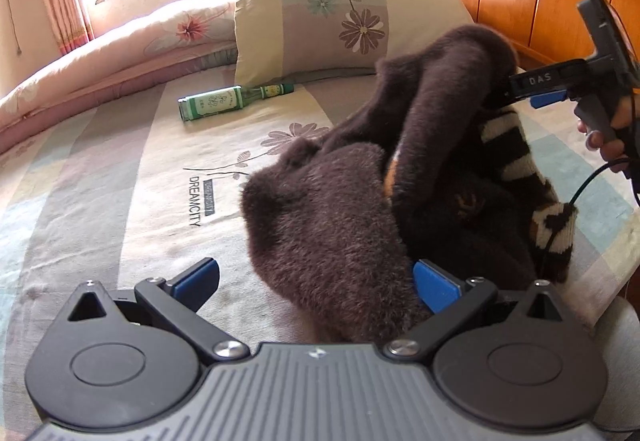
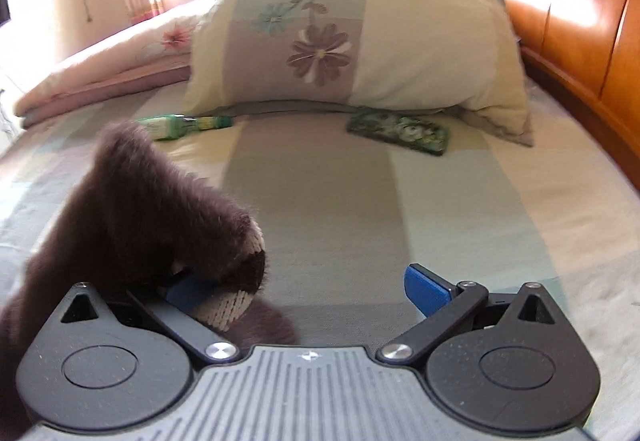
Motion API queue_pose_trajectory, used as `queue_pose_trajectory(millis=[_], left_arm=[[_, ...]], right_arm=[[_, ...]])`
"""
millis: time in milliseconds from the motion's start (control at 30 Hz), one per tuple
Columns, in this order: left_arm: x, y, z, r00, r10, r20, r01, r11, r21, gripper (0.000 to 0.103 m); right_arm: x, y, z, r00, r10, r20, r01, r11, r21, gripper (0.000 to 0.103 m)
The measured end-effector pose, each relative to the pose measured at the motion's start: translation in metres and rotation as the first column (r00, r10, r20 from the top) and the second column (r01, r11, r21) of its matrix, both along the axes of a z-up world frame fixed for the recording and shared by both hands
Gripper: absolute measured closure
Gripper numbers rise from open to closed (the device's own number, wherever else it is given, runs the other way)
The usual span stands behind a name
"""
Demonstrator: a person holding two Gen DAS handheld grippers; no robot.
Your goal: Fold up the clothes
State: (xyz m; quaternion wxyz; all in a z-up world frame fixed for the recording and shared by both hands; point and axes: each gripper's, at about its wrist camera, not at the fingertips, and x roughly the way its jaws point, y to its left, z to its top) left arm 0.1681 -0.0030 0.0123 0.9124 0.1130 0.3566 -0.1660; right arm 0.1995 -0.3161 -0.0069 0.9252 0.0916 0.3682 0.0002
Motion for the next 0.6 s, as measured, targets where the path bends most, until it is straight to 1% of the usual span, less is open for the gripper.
queue_pose_trajectory(millis=[100, 167, 200, 300, 333, 400, 500, 567, 600], left_arm=[[0.001, -0.001, -0.001, 1.0, -0.008, 0.002, 0.008, 1.0, 0.003, 0.001], [0.003, -0.002, -0.001, 1.0, -0.013, 0.002, 0.013, 1.0, 0.003, 0.001], [0.004, -0.002, -0.001, 1.0, -0.015, 0.001, 0.015, 1.0, 0.003, 0.001], [0.005, -0.003, -0.001, 1.0, -0.02, 0.004, 0.02, 1.0, 0.0, 0.001], [0.004, -0.003, -0.001, 1.0, -0.019, 0.004, 0.019, 1.0, -0.001, 0.001], [0.003, -0.002, -0.001, 1.0, -0.017, 0.004, 0.017, 1.0, -0.001, 0.001], [0.002, 0.002, 0.001, 1.0, -0.01, 0.005, 0.01, 1.0, -0.004, 0.001], [0.001, 0.005, 0.003, 1.0, -0.006, 0.005, 0.006, 1.0, -0.014, 0.001], [0.0, 0.007, 0.005, 1.0, -0.004, 0.005, 0.004, 1.0, -0.022, 0.001]], right_arm=[[-0.015, 0.012, 0.0, 0.995, 0.097, -0.021, -0.096, 0.993, 0.063, 0.0], [-0.018, 0.025, -0.005, 0.991, 0.125, -0.039, -0.124, 0.992, 0.039, 0.0], [-0.017, 0.031, -0.006, 0.992, 0.119, -0.035, -0.119, 0.993, -0.002, 0.0], [-0.009, 0.043, -0.007, 0.997, 0.081, -0.002, -0.08, 0.988, -0.133, 0.0], [-0.002, 0.039, -0.008, 0.999, 0.053, 0.004, -0.052, 0.988, -0.145, 0.0], [0.012, 0.027, -0.009, 1.0, -0.009, 0.009, 0.01, 0.989, -0.147, 0.0], [0.026, 0.0, -0.016, 0.995, -0.103, -0.004, 0.103, 0.991, -0.085, 0.0], [0.032, -0.018, -0.021, 0.987, -0.163, -0.014, 0.161, 0.982, -0.094, 0.0], [0.035, -0.024, -0.024, 0.984, -0.175, -0.023, 0.171, 0.98, -0.106, 0.0]])
